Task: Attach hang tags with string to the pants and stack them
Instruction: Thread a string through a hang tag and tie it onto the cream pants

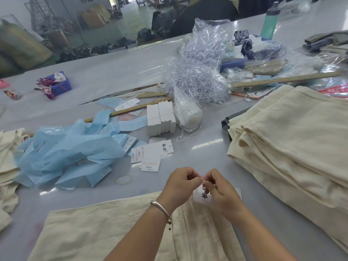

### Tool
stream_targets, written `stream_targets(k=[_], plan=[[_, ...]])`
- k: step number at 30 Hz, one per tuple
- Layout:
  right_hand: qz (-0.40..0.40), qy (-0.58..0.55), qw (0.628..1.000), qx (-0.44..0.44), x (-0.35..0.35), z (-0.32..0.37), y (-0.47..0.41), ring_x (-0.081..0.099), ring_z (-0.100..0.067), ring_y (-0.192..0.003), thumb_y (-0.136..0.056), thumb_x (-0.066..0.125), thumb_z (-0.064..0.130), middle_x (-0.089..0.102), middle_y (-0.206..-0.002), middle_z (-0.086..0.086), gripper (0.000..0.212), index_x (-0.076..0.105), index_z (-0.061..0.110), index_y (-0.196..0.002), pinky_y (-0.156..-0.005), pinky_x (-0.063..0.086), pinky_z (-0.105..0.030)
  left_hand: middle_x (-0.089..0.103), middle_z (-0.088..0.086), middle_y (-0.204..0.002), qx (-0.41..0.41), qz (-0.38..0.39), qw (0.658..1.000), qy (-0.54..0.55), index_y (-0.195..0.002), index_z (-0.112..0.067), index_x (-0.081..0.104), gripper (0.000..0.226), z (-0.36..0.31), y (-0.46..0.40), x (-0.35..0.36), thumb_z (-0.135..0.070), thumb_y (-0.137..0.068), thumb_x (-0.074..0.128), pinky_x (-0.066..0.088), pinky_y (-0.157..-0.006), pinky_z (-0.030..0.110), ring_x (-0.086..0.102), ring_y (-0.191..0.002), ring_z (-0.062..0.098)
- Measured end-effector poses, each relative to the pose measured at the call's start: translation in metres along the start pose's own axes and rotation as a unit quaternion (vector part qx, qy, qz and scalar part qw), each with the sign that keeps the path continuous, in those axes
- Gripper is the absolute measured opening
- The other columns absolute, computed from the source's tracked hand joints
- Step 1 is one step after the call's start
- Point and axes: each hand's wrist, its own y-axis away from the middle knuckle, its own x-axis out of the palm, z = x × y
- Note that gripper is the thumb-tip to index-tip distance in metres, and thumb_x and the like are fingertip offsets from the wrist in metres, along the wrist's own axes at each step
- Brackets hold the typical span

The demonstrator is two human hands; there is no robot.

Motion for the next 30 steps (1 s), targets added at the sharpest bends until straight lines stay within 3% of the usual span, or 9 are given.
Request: stream_targets(k=[5, 8, 17, 19, 21, 24, 27, 30], plan=[[0.006, -0.047, 0.999, 0.019, 0.0, 0.002, 0.003, 0.055, -0.012, -0.067, -0.098, 0.048, 0.005, 0.058, -0.069, 0.004, 0.016, 0.054, 0.011, -0.084, -0.063, 0.044, -0.024, 0.06, -0.003, -0.069, -0.023, 0.028, 0.999, 0.028, -0.076, -0.016, 0.067, 0.011, -0.001, -0.001, -0.001, -0.013, -0.085, 0.064, 0.048, -0.063, 0.024, 0.052, -0.062, 0.009], [0.018, -0.096, 0.995, 0.034, -0.001, 0.005, 0.006, 0.055, -0.012, -0.067, -0.098, 0.049, 0.006, 0.058, -0.069, 0.001, 0.014, 0.054, 0.007, -0.085, -0.063, 0.045, -0.021, 0.061, -0.004, -0.069, -0.026, 0.054, 0.997, 0.056, -0.077, -0.013, 0.067, 0.009, -0.001, -0.002, -0.002, -0.01, -0.085, 0.065, 0.047, -0.059, 0.017, 0.052, -0.062, 0.007], [0.034, -0.182, 0.98, 0.07, -0.002, 0.015, 0.012, 0.053, -0.012, -0.068, -0.098, 0.052, 0.016, 0.057, -0.07, -0.004, 0.02, 0.052, -0.002, -0.089, -0.066, 0.044, -0.023, 0.059, -0.003, -0.069, -0.034, 0.08, 0.994, 0.066, -0.078, -0.012, 0.067, 0.007, 0.001, -0.005, -0.004, -0.012, -0.085, 0.066, 0.046, -0.059, 0.018, 0.051, -0.06, 0.007], [0.028, -0.146, 0.986, 0.071, -0.001, 0.015, 0.011, 0.053, -0.013, -0.068, -0.098, 0.052, 0.012, 0.057, -0.07, -0.003, 0.016, 0.052, 0.0, -0.087, -0.067, 0.044, -0.026, 0.058, -0.003, -0.068, -0.029, 0.077, 0.996, 0.031, -0.079, -0.012, 0.067, 0.007, 0.001, -0.006, -0.005, -0.012, -0.085, 0.065, 0.045, -0.059, 0.019, 0.051, -0.061, 0.009], [0.02, -0.073, 0.995, 0.063, 0.0, 0.014, 0.009, 0.053, -0.014, -0.068, -0.098, 0.049, 0.006, 0.056, -0.071, -0.001, 0.013, 0.052, 0.004, -0.085, -0.067, 0.044, -0.03, 0.056, -0.014, -0.058, -0.002, 0.065, 0.997, -0.039, -0.075, -0.017, 0.066, 0.01, 0.0, -0.007, -0.006, -0.013, -0.084, 0.064, 0.042, -0.054, 0.014, 0.049, -0.054, 0.002], [0.02, 0.065, 0.997, 0.03, -0.002, 0.014, 0.004, 0.053, -0.019, -0.071, -0.097, 0.045, 0.005, 0.056, -0.075, 0.0, 0.017, 0.048, 0.014, -0.082, -0.069, 0.046, -0.038, 0.056, -0.017, -0.055, 0.055, 0.042, 0.989, -0.131, -0.072, -0.024, 0.066, 0.013, -0.002, -0.006, -0.005, -0.016, -0.082, 0.063, 0.036, -0.052, 0.008, 0.05, -0.051, -0.006], [0.034, 0.152, 0.988, 0.004, -0.008, 0.016, 0.001, 0.052, -0.023, -0.077, -0.096, 0.044, 0.01, 0.055, -0.078, -0.001, 0.019, 0.043, 0.02, -0.08, -0.069, 0.044, -0.041, 0.061, -0.013, -0.065, 0.068, 0.042, 0.988, -0.129, -0.08, -0.017, 0.07, 0.006, 0.0, -0.008, -0.006, -0.018, -0.085, 0.068, 0.039, -0.054, 0.007, 0.051, -0.055, -0.005], [0.054, 0.164, 0.985, -0.001, -0.011, 0.019, 0.001, 0.054, -0.025, -0.079, -0.097, 0.044, 0.012, 0.056, -0.08, -0.002, 0.018, 0.044, 0.02, -0.081, -0.072, 0.045, -0.042, 0.065, -0.003, -0.072, 0.039, 0.09, 0.994, -0.043, -0.085, -0.007, 0.071, 0.006, 0.003, -0.01, -0.013, -0.013, -0.085, 0.072, 0.044, -0.06, 0.015, 0.054, -0.061, 0.003]])
